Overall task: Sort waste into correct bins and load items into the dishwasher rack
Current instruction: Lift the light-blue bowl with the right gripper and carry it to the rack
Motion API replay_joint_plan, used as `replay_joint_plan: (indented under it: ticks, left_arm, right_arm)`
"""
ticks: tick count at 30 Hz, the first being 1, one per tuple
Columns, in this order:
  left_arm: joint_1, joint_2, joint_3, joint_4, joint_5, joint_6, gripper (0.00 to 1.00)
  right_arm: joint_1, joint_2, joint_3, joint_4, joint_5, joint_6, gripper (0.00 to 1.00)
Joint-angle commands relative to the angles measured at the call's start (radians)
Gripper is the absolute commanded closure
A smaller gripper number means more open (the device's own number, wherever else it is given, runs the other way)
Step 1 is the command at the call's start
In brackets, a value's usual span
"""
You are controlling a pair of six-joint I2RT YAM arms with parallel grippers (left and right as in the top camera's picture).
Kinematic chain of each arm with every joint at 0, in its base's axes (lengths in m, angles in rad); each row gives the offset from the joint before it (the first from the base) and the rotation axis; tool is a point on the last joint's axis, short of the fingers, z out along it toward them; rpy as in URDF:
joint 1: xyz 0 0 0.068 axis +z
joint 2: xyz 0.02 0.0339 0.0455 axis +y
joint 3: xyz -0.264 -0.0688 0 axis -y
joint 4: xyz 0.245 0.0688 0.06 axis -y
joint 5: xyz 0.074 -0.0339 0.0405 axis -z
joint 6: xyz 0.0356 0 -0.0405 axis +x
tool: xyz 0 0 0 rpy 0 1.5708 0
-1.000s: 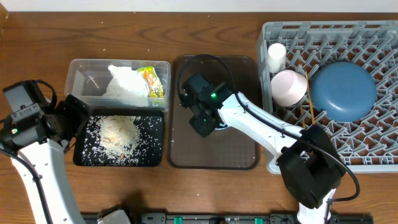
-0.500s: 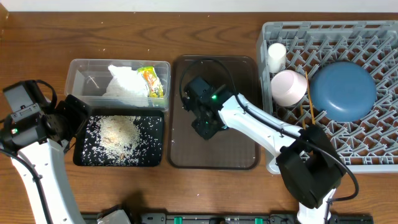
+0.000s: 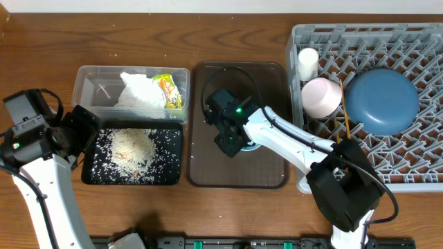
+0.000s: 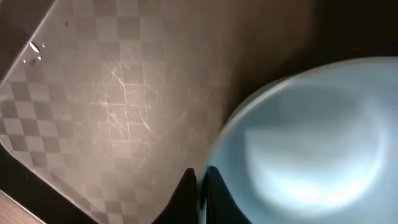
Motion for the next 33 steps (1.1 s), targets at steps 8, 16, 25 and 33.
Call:
replay_joint_plan:
  ticks: [8, 16, 25, 33]
  left_arm:
    - [0.004, 0.000, 0.018, -0.002, -0.006, 0.005, 0.08]
    - [0.005, 0.000, 0.018, -0.002, -0.006, 0.005, 0.08]
    - [0.004, 0.000, 0.018, -0.002, -0.006, 0.005, 0.08]
    - [0.004, 0.000, 0.018, -0.002, -0.006, 0.005, 0.08]
  right_arm:
    - [-0.018, -0.122, 0.043, -0.017, -0.163, 0.022, 0.99]
    - [-0.177, -0.467, 0.043, -0.129, -0.274, 0.021, 0.99]
    - [-0.593, -0.666, 0.042, -0.462, -0.645, -0.216, 0.99]
    - [-0.881, -0.696, -0.090, -0.551, -0.930, -0.406, 0.99]
